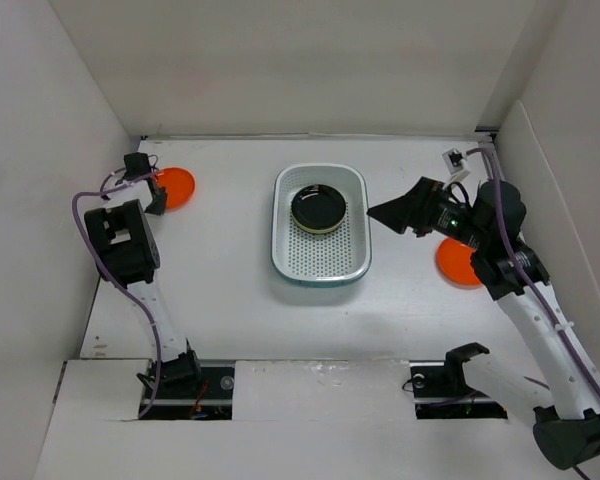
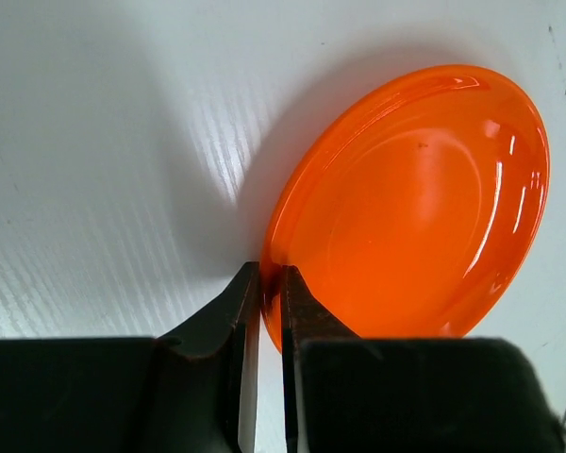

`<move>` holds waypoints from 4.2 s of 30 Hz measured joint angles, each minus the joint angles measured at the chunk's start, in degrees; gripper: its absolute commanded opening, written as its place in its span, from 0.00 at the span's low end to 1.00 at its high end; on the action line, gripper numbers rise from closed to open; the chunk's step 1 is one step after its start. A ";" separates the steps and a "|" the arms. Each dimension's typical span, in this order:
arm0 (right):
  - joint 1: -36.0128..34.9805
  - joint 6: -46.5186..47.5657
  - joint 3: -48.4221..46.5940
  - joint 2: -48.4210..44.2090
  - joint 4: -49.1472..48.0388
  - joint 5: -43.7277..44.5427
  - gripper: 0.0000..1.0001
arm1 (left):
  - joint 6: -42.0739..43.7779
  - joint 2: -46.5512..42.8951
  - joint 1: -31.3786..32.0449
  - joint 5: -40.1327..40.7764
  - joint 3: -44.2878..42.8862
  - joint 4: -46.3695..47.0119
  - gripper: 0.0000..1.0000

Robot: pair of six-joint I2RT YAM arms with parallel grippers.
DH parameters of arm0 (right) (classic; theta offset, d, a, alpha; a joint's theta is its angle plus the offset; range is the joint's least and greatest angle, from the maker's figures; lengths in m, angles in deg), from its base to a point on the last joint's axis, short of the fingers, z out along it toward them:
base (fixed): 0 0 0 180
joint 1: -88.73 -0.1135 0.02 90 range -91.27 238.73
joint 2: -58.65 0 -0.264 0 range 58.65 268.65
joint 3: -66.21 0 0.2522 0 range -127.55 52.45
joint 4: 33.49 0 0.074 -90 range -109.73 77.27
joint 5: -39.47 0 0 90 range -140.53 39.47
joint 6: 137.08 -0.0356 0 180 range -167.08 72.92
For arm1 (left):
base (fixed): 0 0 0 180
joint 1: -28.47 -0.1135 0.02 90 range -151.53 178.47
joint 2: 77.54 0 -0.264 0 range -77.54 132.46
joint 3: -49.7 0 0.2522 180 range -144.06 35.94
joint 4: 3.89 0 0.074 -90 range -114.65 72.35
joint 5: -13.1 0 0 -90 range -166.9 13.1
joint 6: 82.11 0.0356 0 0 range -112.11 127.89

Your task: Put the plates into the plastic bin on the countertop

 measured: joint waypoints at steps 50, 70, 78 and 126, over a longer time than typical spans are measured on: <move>12.20 -3.32 9.42 -15.52 15.50 21.31 0.99 | 23.45 -17.44 33.97 -32.50 9.97 11.56 0.65; 40.37 -16.35 23.56 -2.93 21.81 36.76 0.97 | 26.34 -47.71 39.43 -16.70 9.92 -2.01 1.00; 42.71 -18.64 24.13 10.86 16.57 36.89 0.90 | 27.23 -48.28 37.77 -20.02 13.64 -5.33 1.00; 34.01 -6.01 0.28 32.65 12.52 32.26 0.00 | 29.07 -49.64 36.59 -16.46 14.47 -6.56 1.00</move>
